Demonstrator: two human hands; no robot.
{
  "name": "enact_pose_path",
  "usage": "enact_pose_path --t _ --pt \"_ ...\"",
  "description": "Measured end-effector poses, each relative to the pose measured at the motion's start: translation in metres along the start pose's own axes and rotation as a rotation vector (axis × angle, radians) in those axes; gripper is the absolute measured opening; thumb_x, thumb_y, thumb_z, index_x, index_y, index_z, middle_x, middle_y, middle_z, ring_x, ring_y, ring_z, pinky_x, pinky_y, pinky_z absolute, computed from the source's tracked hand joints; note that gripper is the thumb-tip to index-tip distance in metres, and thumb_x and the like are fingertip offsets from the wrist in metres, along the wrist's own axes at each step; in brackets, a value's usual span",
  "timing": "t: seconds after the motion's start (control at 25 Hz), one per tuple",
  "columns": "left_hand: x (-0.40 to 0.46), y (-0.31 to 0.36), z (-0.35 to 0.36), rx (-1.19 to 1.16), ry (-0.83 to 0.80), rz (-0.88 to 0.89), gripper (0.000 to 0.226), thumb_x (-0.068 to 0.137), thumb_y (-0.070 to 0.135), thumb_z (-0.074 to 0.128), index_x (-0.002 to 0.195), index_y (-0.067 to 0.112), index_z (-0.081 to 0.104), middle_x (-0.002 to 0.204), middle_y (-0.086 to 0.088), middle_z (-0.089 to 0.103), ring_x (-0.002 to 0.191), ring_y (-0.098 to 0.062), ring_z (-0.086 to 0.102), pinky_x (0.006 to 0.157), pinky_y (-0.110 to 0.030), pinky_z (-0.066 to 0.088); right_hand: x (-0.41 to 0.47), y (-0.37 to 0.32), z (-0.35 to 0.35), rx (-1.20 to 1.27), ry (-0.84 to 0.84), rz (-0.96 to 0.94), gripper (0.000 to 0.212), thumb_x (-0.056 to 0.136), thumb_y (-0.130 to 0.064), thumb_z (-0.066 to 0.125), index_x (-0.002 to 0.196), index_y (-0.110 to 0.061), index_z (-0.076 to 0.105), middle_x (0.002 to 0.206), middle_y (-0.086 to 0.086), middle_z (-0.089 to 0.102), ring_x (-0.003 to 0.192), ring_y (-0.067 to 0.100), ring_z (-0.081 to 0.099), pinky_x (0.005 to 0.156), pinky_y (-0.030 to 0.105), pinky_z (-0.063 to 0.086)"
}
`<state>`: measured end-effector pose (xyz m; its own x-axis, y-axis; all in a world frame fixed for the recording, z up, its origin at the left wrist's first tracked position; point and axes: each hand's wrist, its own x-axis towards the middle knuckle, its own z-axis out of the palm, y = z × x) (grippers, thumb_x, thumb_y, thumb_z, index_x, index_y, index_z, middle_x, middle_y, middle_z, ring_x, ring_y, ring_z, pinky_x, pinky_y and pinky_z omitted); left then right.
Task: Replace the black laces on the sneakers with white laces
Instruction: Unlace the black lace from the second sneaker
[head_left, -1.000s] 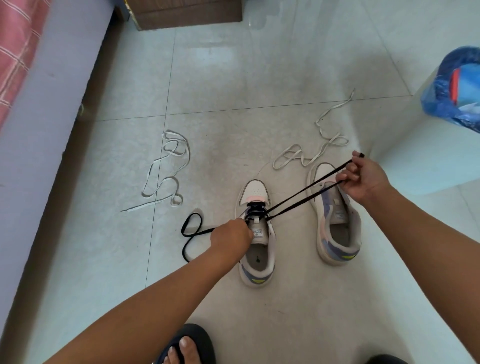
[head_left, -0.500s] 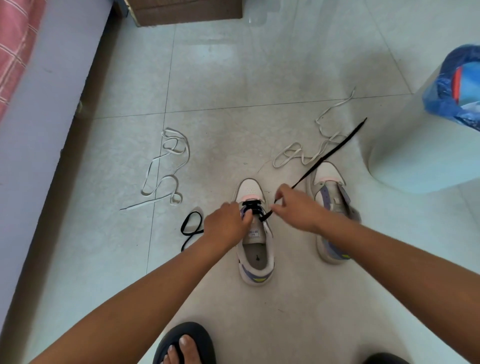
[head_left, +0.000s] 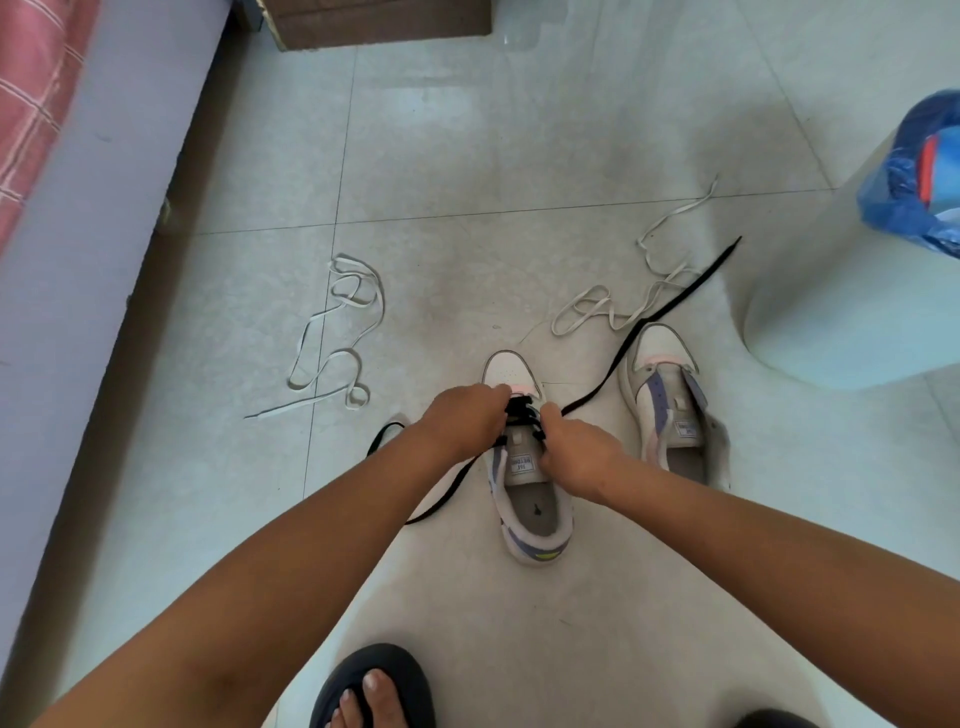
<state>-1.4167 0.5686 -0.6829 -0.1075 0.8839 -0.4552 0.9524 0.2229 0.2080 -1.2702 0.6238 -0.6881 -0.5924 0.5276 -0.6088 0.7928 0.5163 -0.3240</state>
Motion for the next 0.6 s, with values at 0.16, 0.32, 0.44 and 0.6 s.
enact_pose_path --t 0.16,0.32,0.44,0.6 --pt "-0.006 0.006 0.017 0.393 0.202 0.068 0.029 0.075 0.026 0.072 0.098 0.012 0.061 0.071 -0.001 0.064 0.054 -0.017 0.061 0.043 -0.025 0.032 0.0 0.005 0.001 -0.063 0.03 -0.006 0.024 0.091 -0.015 0.045 0.111 -0.012 0.033 0.066 0.0 0.041 0.053 0.017 0.039 0.045 0.03 0.025" --pt "0.005 0.023 0.023 -0.891 -0.15 -0.583 0.02 0.092 0.023 0.039 0.086 0.006 0.049 0.069 -0.009 0.049 0.055 -0.024 0.047 0.047 -0.022 0.03 -0.004 0.009 0.011 0.009 0.079 0.015 0.025 0.09 -0.015 0.044 0.111 -0.012 0.031 0.065 0.0 0.044 0.052 0.017 0.04 0.044 0.03 0.024" --pt "0.0 0.019 0.024 -0.683 -0.205 -0.387 0.024 0.095 0.018 0.034 0.076 0.009 0.044 0.072 -0.011 0.051 0.065 -0.027 0.051 0.051 -0.024 0.03 -0.009 0.017 0.013 0.06 0.089 0.042 0.021 0.091 -0.022 0.044 0.105 -0.014 0.031 0.075 0.003 0.051 0.061 0.022 0.046 0.051 0.031 0.03" --pt "-0.003 -0.008 0.019 0.438 0.02 -0.049 0.022 0.094 0.008 0.036 0.113 0.005 0.046 0.11 -0.012 0.056 0.096 -0.03 0.058 0.066 -0.032 0.032 -0.017 0.024 0.01 -0.026 0.001 0.02 0.015 0.093 -0.02 0.043 0.105 -0.011 0.04 0.095 0.014 0.061 0.071 0.026 0.047 0.059 0.031 0.032"
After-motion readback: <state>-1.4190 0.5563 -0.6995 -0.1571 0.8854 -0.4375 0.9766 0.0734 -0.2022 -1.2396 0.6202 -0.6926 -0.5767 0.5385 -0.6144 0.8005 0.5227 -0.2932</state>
